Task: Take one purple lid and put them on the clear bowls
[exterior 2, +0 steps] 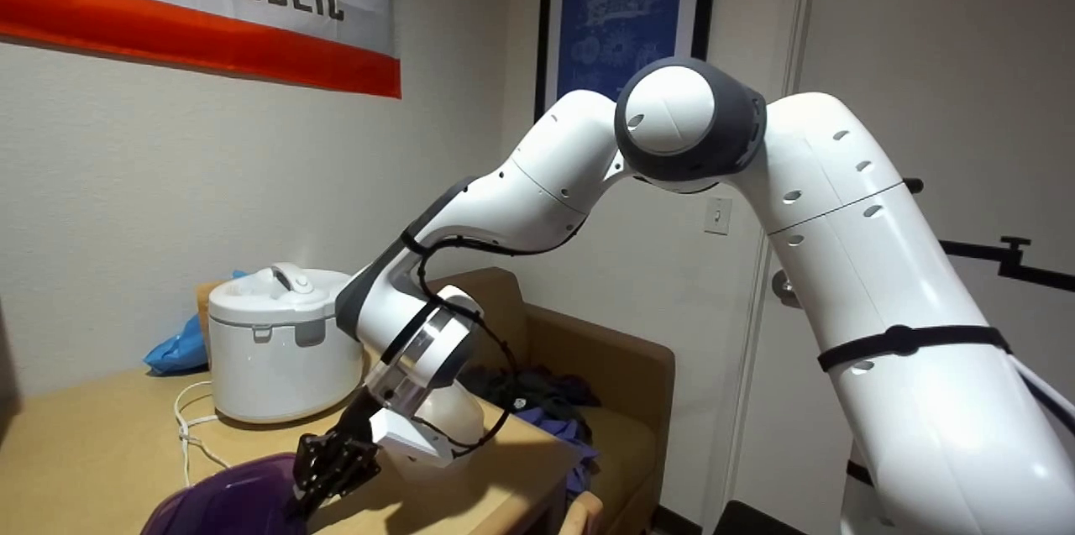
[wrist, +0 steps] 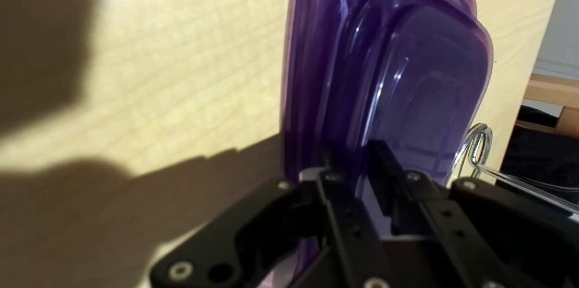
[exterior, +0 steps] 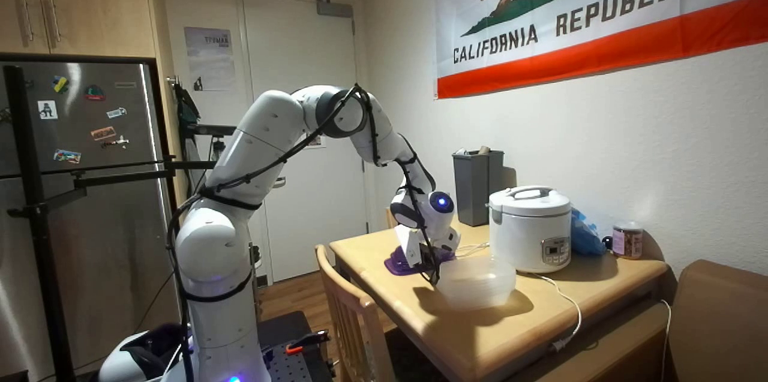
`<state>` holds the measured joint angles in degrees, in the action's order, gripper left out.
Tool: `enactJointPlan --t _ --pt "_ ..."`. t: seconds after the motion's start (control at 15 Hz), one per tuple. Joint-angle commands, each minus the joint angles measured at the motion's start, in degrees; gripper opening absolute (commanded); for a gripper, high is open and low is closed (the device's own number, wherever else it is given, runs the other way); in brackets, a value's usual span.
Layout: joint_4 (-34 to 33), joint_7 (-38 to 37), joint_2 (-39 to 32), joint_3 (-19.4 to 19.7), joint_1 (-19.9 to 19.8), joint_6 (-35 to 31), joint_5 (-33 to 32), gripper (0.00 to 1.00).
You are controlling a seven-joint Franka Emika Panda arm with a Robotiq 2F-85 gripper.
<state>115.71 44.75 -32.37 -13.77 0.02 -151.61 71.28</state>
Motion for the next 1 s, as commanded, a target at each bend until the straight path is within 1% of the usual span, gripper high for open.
enactJointPlan --t 0.0,0.13,0.2,0.33,0.73,0.8,0.93 --pt "0.75 0.86 1.27 1.22 0.77 0.89 1.66 0.0" --pt "0.85 0.38 1.37 1.48 1.02 0.76 1.11 0.03" --pt "0.97 0.14 1.48 1.61 1.13 0.69 0.87 0.0" --pt "1.58 -0.37 2.04 1.93 1.4 0.41 0.47 0.02" --pt "6.92 0.6 8.33 1.99 1.23 0.1 1.73 0.02" --pt "7.97 0.61 9.33 0.74 0.08 -0.54 1.3 0.02" --pt "9.71 0.45 11.6 0.8 -0.06 -0.5 1.46 0.02"
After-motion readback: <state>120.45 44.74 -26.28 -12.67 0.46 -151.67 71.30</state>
